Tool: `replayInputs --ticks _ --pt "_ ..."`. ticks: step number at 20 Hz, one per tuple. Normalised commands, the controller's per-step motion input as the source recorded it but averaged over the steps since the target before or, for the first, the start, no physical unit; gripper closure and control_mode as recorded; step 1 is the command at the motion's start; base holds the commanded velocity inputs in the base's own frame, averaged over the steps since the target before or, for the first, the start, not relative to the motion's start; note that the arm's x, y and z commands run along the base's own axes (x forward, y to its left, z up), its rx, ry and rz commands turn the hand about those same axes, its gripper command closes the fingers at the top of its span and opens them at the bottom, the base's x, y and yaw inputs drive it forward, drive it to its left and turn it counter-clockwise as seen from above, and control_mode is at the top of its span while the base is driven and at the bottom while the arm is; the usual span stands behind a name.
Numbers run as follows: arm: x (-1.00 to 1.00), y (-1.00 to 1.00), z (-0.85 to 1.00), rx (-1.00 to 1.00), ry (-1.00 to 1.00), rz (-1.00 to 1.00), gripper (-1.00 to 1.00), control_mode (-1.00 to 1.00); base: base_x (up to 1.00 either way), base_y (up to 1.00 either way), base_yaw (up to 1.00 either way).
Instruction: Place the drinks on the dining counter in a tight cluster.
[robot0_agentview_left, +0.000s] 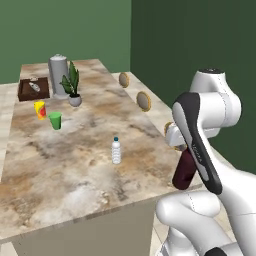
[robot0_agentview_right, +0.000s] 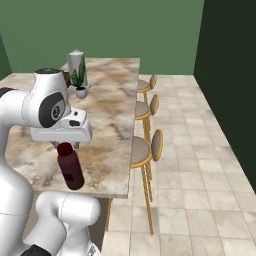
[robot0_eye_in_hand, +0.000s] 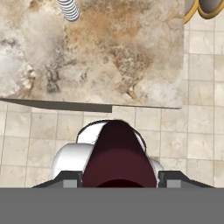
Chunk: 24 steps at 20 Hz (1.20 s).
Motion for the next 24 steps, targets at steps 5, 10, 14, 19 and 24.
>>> replayInputs --ticks 5,10,14,19,24 --pt "0.0 0.0 0.0 0.0 0.0 0.0 1.0 1.0 0.0 0.0 0.01" --pt "0.0 0.0 0.0 0.0 0.0 0.0 1.0 1.0 0.0 0.0 0.0" --pt "0.0 0.0 0.0 0.0 0.0 0.0 1.0 1.0 0.0 0.0 0.0" --pt "0.7 0.06 0.0 0.0 0.0 0.08 1.0 -1.0 0.0 0.0 0.0" --pt "0.89 0.06 0.0 0.0 0.07 0.14 1.0 -1.0 0.0 0.0 0.0"
